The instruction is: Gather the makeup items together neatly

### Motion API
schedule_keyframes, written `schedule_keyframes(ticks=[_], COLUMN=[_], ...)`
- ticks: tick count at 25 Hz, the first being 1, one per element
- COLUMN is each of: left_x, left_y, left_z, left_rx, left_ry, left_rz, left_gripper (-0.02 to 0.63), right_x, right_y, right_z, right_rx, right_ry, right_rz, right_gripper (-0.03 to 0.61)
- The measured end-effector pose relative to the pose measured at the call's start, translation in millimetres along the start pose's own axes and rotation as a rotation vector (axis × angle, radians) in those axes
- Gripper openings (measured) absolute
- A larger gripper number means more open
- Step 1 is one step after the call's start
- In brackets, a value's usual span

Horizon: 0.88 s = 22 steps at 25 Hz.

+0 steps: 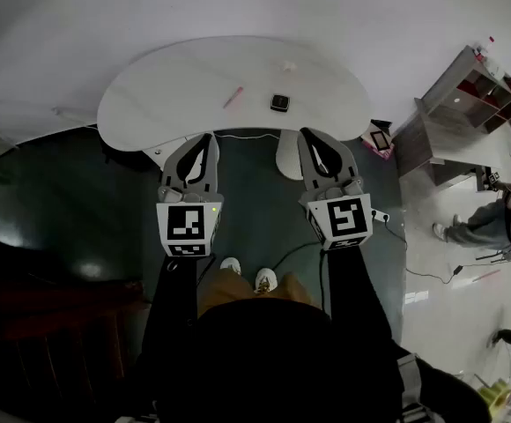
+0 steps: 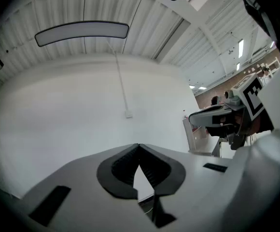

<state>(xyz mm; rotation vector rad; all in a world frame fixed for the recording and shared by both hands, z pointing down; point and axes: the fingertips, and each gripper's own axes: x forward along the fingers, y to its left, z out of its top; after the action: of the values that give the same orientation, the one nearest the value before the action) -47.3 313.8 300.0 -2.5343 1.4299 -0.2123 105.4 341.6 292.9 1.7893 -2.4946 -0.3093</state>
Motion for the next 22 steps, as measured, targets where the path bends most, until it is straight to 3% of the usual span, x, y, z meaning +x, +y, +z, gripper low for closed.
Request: schedule_keyframes(ticks=[22], left_x=[-10.0], left_y=[-1.0], left_z=[1.6], left_rx=[0.007], left_ry=[0.003], left_rz=[0.015], left_gripper=[0.017], right_x=[-3.9], right_y=[1.8], right_z=[3.3], right_rx=[0.011], right_ry=[-0.028], right_rz=[0.007], right_gripper=[0.028])
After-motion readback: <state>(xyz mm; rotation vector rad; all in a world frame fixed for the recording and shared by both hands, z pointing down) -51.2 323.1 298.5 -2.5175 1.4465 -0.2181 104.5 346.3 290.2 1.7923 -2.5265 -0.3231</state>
